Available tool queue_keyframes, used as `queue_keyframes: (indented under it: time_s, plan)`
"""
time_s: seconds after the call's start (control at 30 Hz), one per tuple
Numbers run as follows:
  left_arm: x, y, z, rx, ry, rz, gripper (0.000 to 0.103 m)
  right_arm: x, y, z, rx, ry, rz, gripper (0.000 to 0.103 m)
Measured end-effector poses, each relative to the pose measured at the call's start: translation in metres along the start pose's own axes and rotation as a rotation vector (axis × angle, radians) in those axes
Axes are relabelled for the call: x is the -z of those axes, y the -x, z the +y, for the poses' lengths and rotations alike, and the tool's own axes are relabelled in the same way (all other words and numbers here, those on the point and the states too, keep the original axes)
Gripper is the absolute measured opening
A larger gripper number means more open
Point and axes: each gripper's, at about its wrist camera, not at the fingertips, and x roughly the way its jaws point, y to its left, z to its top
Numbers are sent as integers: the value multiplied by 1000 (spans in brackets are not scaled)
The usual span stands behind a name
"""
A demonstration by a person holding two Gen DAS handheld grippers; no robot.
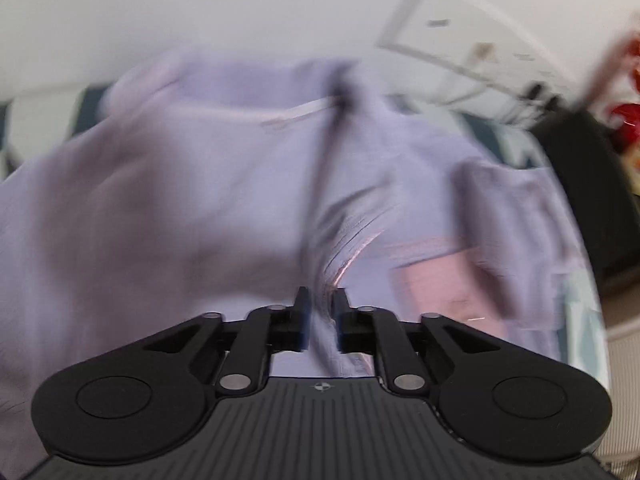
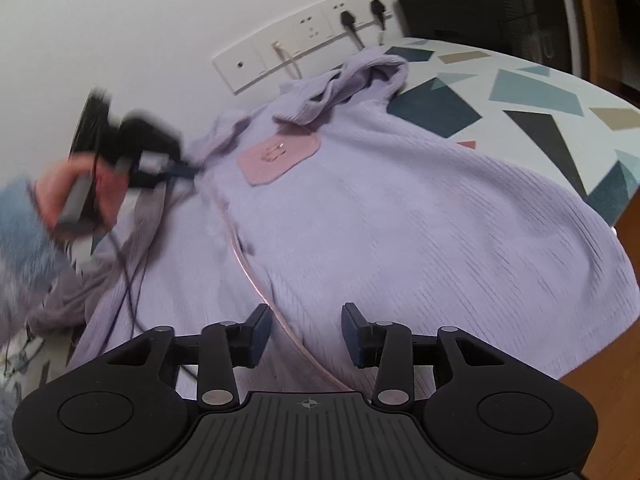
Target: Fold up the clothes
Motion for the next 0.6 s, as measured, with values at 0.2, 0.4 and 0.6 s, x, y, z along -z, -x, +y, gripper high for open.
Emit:
queue_keyframes:
  time_s: [0.2,0.4,0.6]
  plan:
    - [-2,9,-4,-26,-27,-6,56,2,-3,5,4,42,18,42]
    - [-10,-8,-32,-10,-73,24,61,12,-5,16,-1,105,51,35]
    - [-6,-24,-39,-39,-67,31,17,24,-9,13,30,135,67,33]
